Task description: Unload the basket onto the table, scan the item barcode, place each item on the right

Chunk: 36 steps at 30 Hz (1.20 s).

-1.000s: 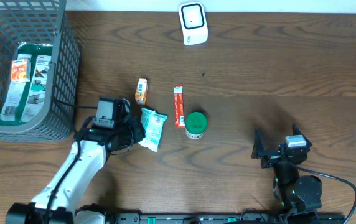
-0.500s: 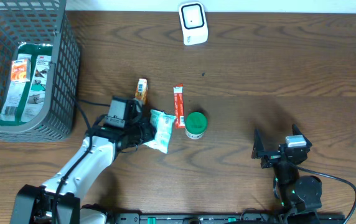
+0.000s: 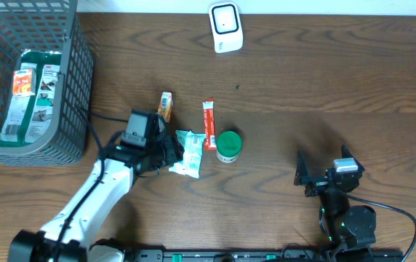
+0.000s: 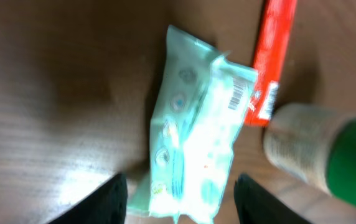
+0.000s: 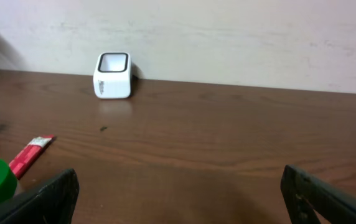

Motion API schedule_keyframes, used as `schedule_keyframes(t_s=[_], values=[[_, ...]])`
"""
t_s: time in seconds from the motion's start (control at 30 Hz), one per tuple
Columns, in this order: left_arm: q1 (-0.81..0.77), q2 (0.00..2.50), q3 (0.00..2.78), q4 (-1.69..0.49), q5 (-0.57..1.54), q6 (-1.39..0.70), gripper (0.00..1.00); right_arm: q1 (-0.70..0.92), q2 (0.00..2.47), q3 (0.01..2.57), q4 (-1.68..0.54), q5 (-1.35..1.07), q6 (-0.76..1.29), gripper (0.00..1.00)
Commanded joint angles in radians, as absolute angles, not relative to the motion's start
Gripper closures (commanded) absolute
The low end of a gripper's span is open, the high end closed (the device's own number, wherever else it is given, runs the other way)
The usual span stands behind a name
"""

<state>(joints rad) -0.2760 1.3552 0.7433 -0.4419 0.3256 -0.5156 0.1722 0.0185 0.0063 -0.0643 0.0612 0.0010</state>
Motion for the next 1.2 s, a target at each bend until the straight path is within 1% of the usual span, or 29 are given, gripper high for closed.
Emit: schedule_keyframes(t_s=[0.0,0.13,0.23,0.3,0.4,0.5,0.6,0.73,1.0,1.17], values=[[-0.275,1.322,0.936,-0.587,0.234,-0.432,0.4,0.168,0.018,0.006,-0.068,0.07,0.018,0.01],[-0.273,1.324,1.208,-0.839,0.043,-0.361,0.31,0.168,0.018,0.006,-0.068,0.07,0.018,0.01],[-0.245,1.324,1.424,-0.957,-0.096,-0.345,0.3,0.168,0.018,0.006,-0.068,0.07,0.018,0.01],[-0.211,1.324,1.533,-0.978,-0.15,-0.324,0.3,0.168,0.018,0.006,-0.068,0.07,0.018,0.01],[-0.133,1.33,1.678,-0.979,-0.186,-0.29,0.3,0.168,0.018,0.006,-0.068,0.07,0.018,0.01],[-0.019,1.373,1.845,-1.007,-0.185,-0.251,0.31,0.168,0.018,0.006,-0.068,0.07,0.018,0.01],[0.099,1.458,2.024,-1.078,-0.185,-0.227,0.31,0.168,0.018,0.006,-0.068,0.07,0.018,0.01],[0.255,1.634,2.234,-1.174,-0.184,-0.205,0.31,0.168,0.018,0.006,-0.068,0.07,0.018,0.01],[0.396,1.922,2.249,-1.119,-0.181,-0.171,0.31,0.168,0.018,0.006,-0.068,0.07,0.018,0.01],[0.452,2.059,2.249,-1.082,-0.116,-0.044,0.3,0.168,0.018,0.006,-0.068,0.07,0.018,0.01]])
